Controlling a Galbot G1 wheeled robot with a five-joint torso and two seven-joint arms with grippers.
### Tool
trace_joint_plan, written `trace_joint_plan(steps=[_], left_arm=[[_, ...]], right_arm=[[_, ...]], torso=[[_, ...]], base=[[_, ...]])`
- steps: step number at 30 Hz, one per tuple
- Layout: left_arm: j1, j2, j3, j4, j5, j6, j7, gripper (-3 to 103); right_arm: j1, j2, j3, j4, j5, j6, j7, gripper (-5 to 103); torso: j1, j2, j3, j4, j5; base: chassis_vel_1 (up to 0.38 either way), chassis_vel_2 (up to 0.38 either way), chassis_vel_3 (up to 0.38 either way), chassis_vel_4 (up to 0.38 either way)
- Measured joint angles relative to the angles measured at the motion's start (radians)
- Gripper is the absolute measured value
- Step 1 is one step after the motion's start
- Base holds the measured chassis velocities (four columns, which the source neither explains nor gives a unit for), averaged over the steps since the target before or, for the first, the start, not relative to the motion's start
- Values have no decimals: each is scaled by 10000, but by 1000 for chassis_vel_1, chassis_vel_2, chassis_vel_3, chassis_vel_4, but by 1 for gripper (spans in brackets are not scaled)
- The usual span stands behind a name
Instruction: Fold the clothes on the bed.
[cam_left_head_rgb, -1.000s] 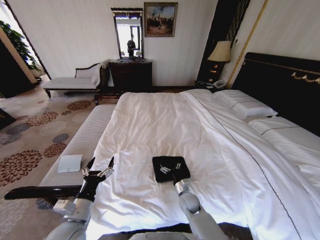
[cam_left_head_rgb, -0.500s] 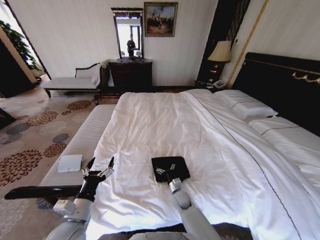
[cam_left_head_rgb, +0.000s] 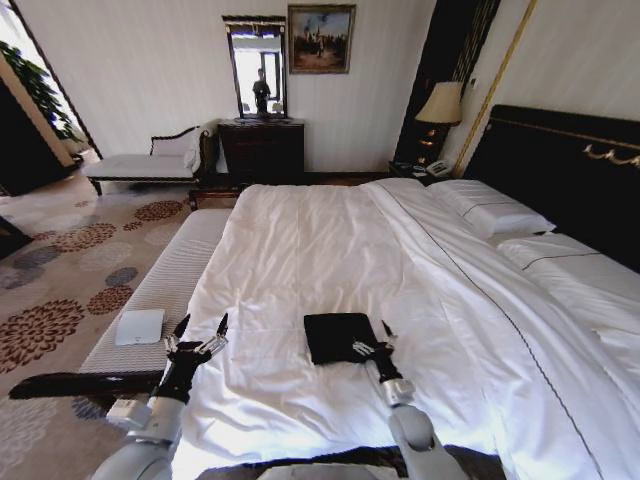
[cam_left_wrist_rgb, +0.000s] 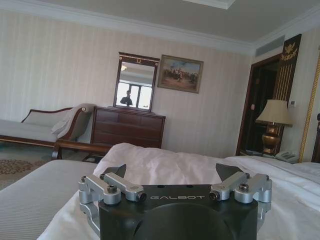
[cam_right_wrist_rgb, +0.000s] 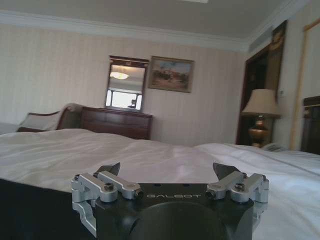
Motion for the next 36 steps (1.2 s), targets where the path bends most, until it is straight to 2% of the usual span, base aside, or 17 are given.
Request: trace_joint_plan(steps=[1, 5, 11, 22, 36], left_arm=[[0, 0, 0, 0, 0, 0, 0, 100], [-1, 0, 0, -1, 0, 0, 0, 100], [0, 0, 0, -1, -1, 0, 0, 100], [0, 0, 0, 0, 0, 0, 0, 100], [-1, 0, 0, 0, 0, 0, 0, 100]], right_arm=[[0, 0, 0, 0, 0, 0, 0, 100], [-1187, -151, 1160, 1228, 605, -637, 375, 100], [-2047, -350, 2121, 2420, 1509, -1078, 412, 100], [-2140, -760, 2837, 3482, 2905, -2033, 376, 100], [-2106, -795, 2827, 3460, 2984, -2075, 382, 100]], torso=[[0, 0, 0, 0, 0], [-1, 0, 0, -1, -1], [0, 0, 0, -1, -1], [-1, 0, 0, 2, -3], [0, 0, 1, 2, -2]], base=[[0, 0, 0, 0], [0, 0, 0, 0], [0, 0, 0, 0], [0, 0, 0, 0], [0, 0, 0, 0]])
